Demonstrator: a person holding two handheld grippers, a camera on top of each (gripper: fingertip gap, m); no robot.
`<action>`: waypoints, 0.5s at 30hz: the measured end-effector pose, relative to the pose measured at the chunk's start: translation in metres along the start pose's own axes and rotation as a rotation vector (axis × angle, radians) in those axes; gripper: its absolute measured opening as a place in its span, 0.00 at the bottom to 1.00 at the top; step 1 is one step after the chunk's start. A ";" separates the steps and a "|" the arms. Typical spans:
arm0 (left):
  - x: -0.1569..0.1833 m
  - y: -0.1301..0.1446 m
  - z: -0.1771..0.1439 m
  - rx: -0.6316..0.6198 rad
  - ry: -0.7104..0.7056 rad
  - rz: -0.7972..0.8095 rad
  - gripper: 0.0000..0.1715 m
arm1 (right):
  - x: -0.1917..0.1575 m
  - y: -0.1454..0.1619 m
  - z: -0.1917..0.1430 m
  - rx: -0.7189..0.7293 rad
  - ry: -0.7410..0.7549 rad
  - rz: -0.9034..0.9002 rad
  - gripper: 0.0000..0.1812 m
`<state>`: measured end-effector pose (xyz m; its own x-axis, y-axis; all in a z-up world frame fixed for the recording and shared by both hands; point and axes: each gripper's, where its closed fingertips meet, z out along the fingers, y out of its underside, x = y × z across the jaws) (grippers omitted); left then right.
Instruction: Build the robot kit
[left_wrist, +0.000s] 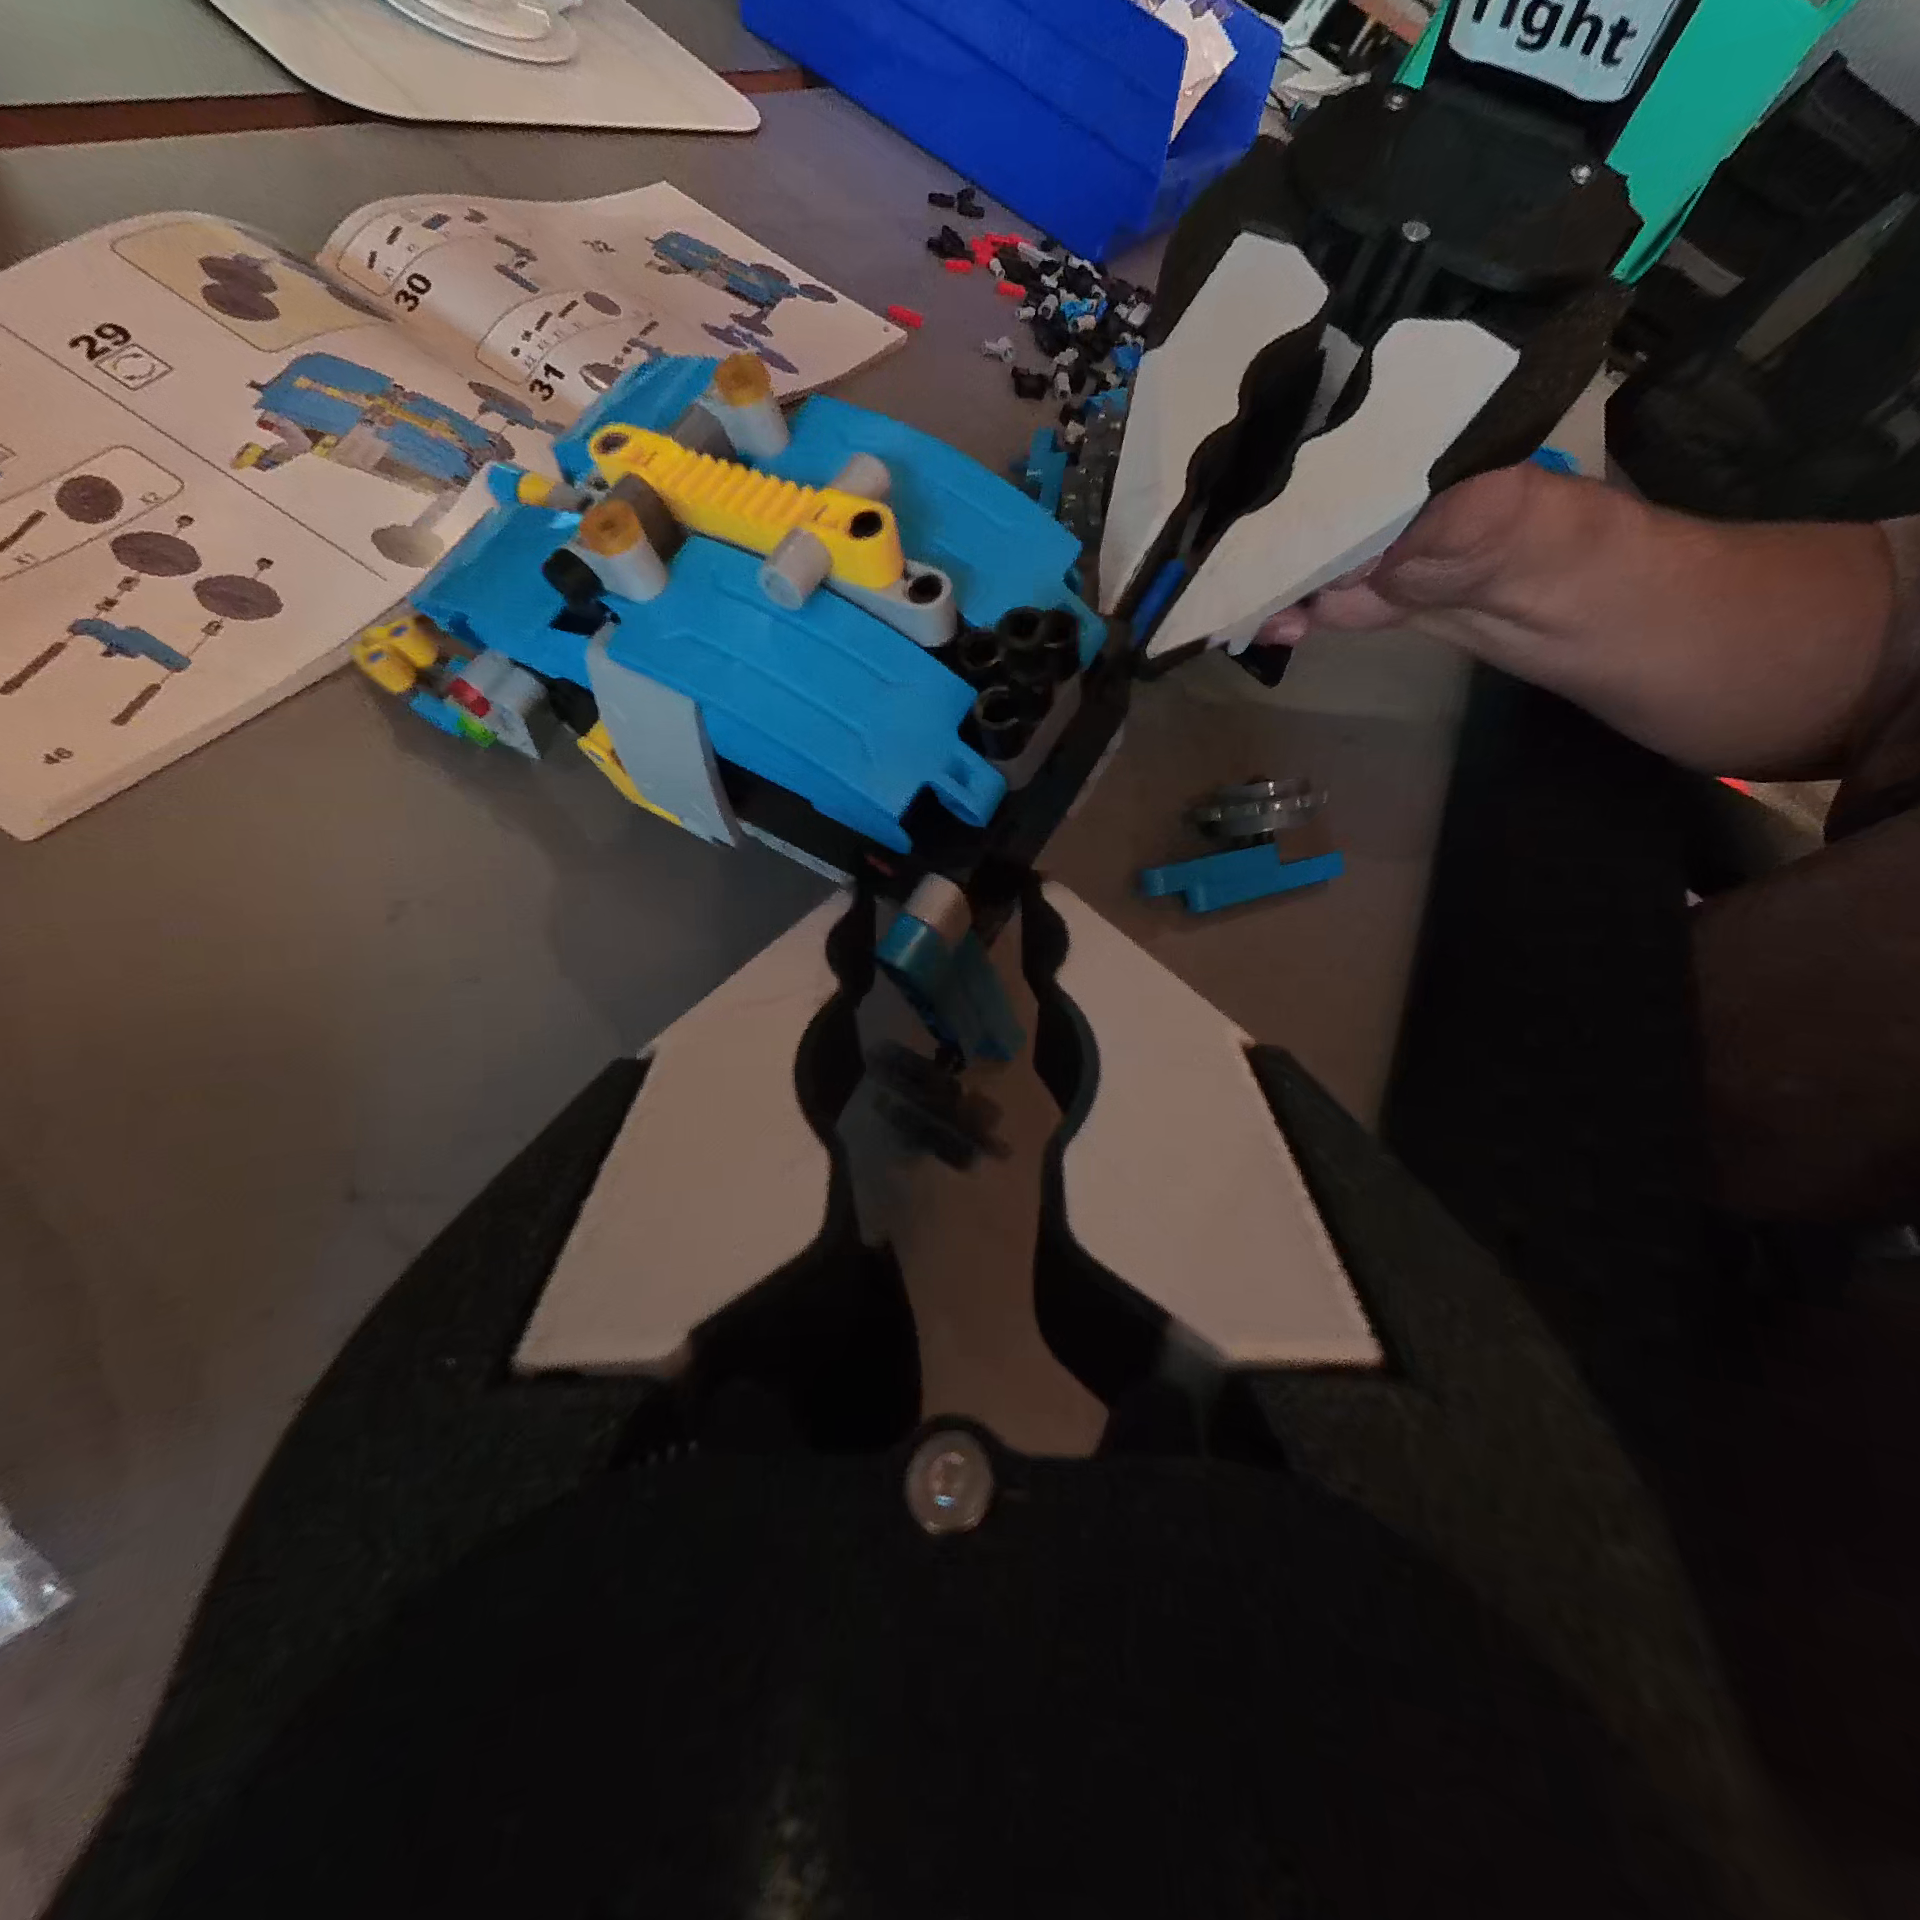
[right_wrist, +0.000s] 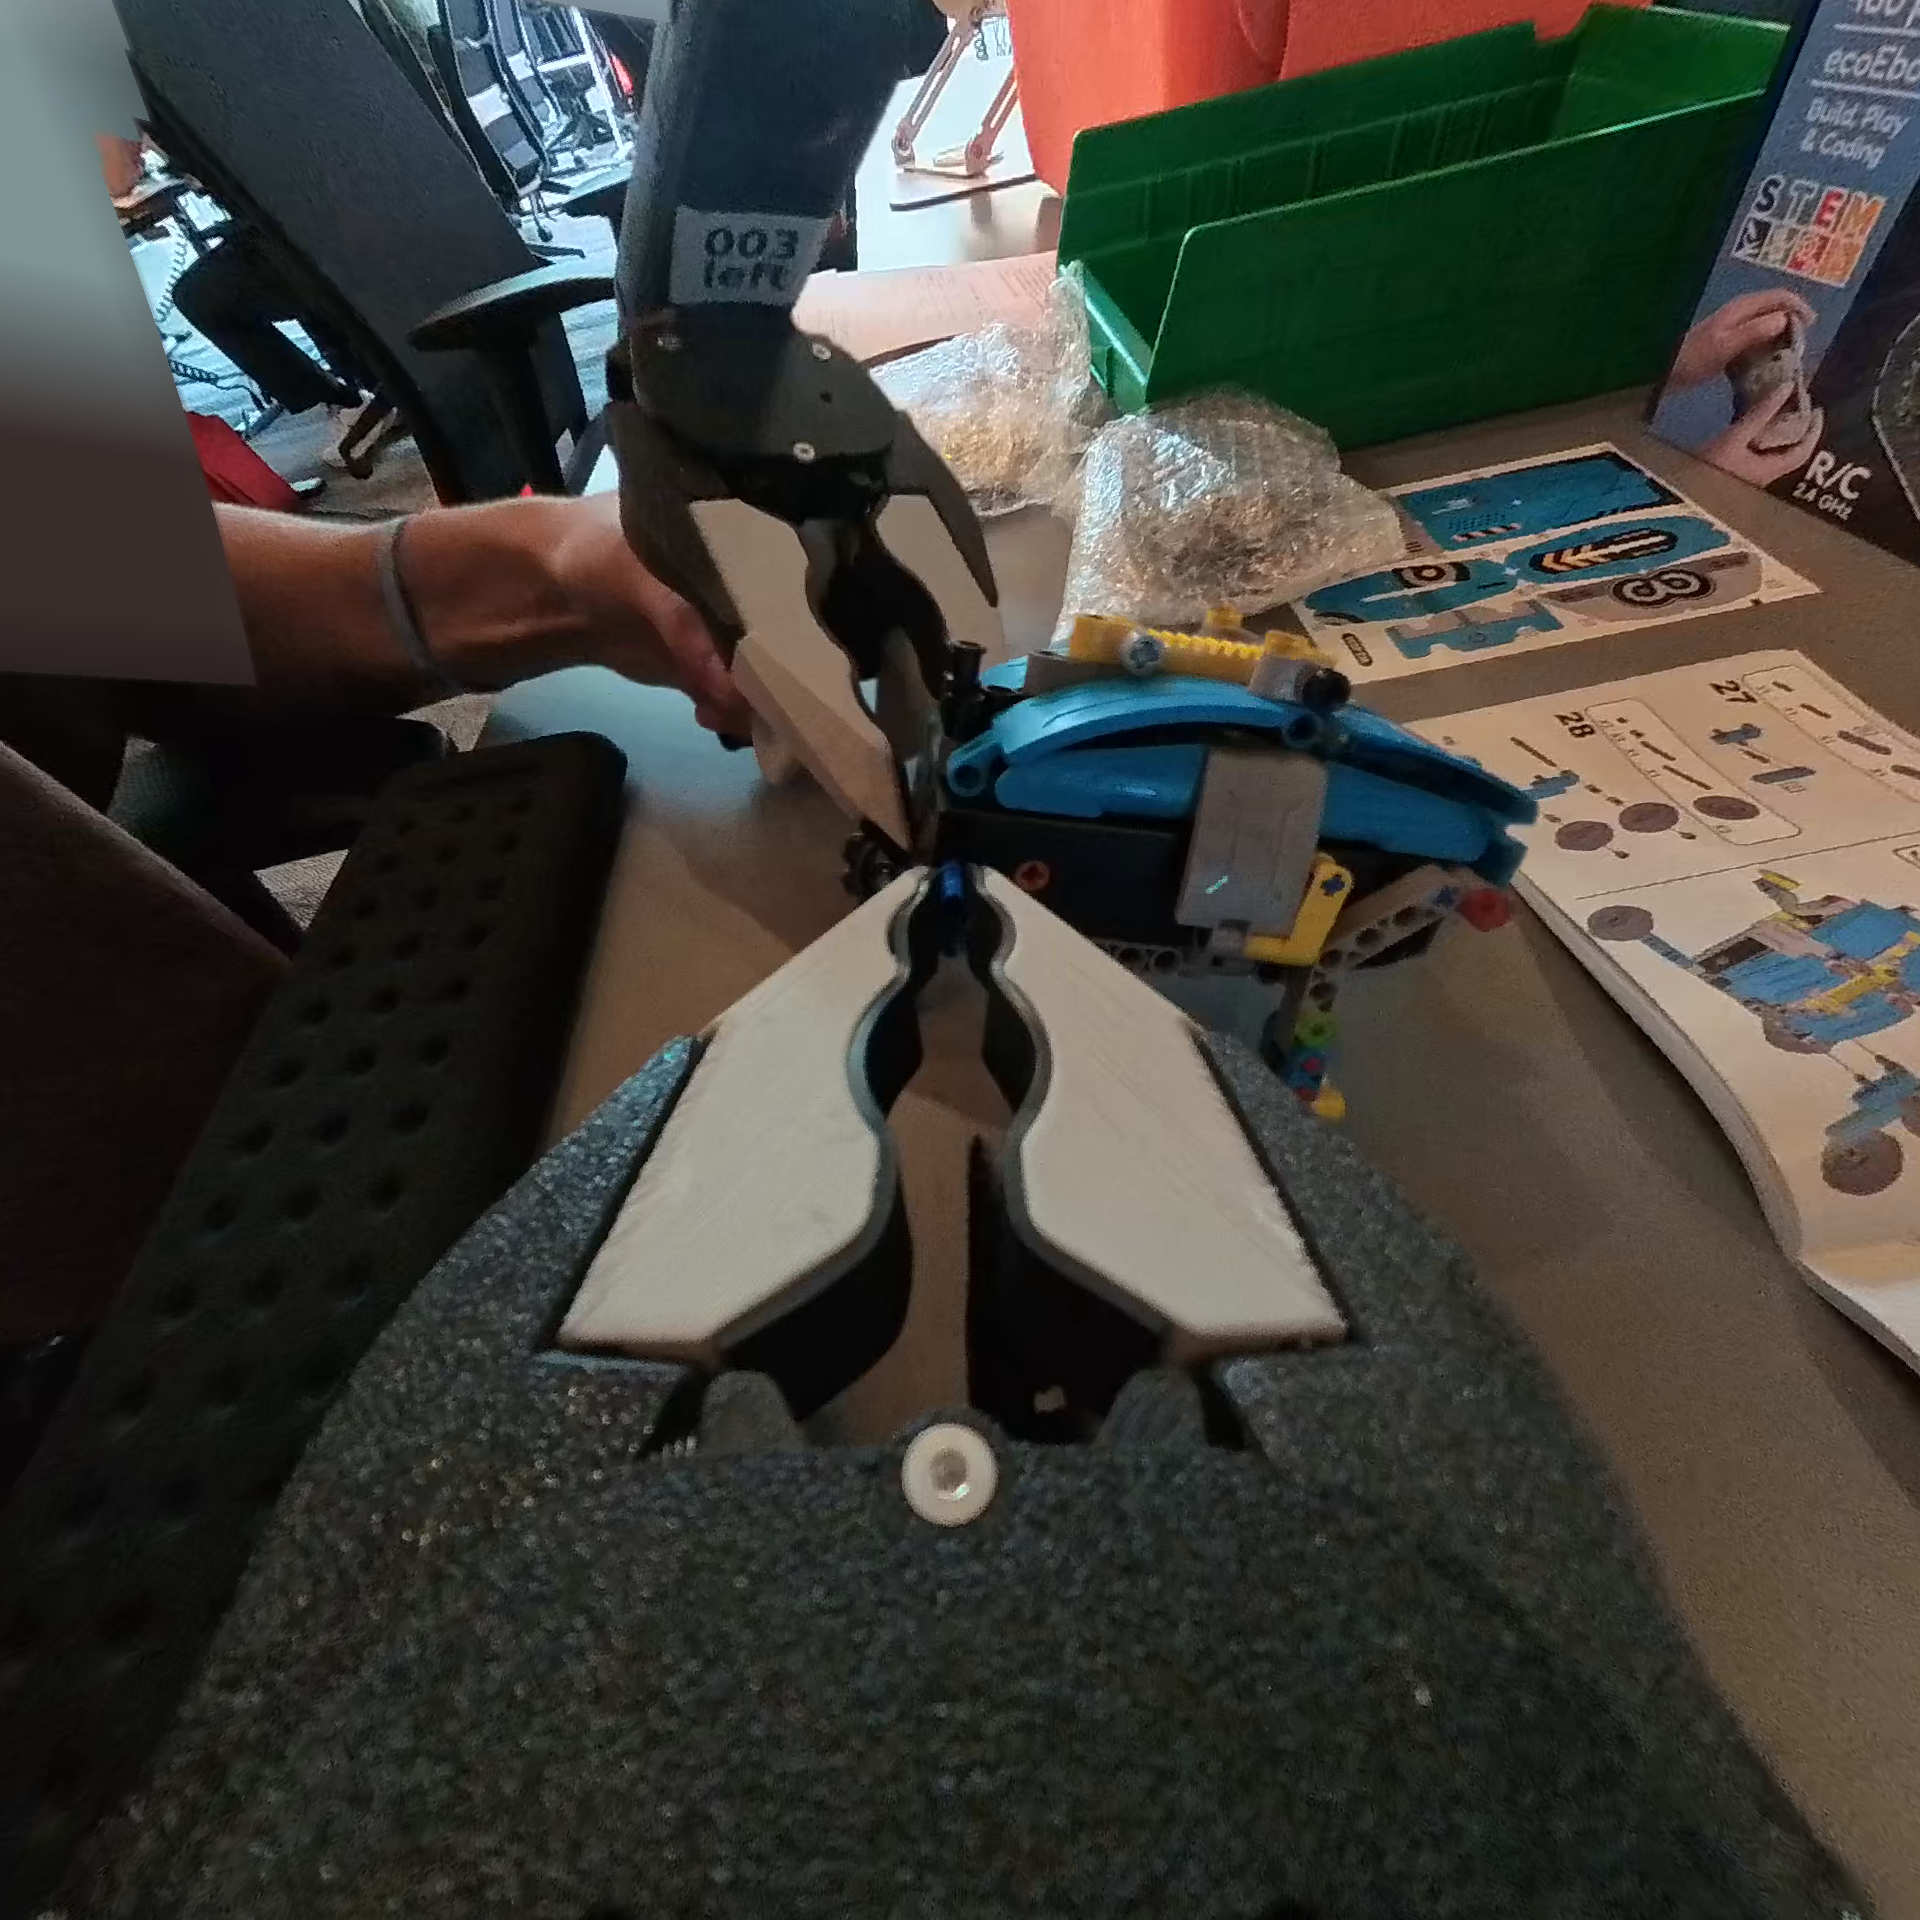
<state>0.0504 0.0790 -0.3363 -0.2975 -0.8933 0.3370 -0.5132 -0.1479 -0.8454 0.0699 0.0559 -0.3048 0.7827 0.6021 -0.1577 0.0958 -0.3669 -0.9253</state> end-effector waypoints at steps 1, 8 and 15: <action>0.000 0.001 0.000 0.000 -0.008 0.006 0.14 | 0.000 0.000 0.001 0.003 0.003 0.004 0.03; 0.001 0.001 0.000 0.003 -0.034 0.020 0.14 | 0.001 0.000 0.002 -0.077 0.066 -0.025 0.02; 0.005 0.001 0.001 0.011 -0.040 0.024 0.14 | -0.004 0.005 0.001 -0.004 -0.045 0.226 0.02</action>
<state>0.0492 0.0745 -0.3358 -0.2772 -0.9130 0.2994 -0.4971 -0.1304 -0.8578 0.0669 0.0520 -0.3090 0.7561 0.5355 -0.3761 -0.0760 -0.4991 -0.8632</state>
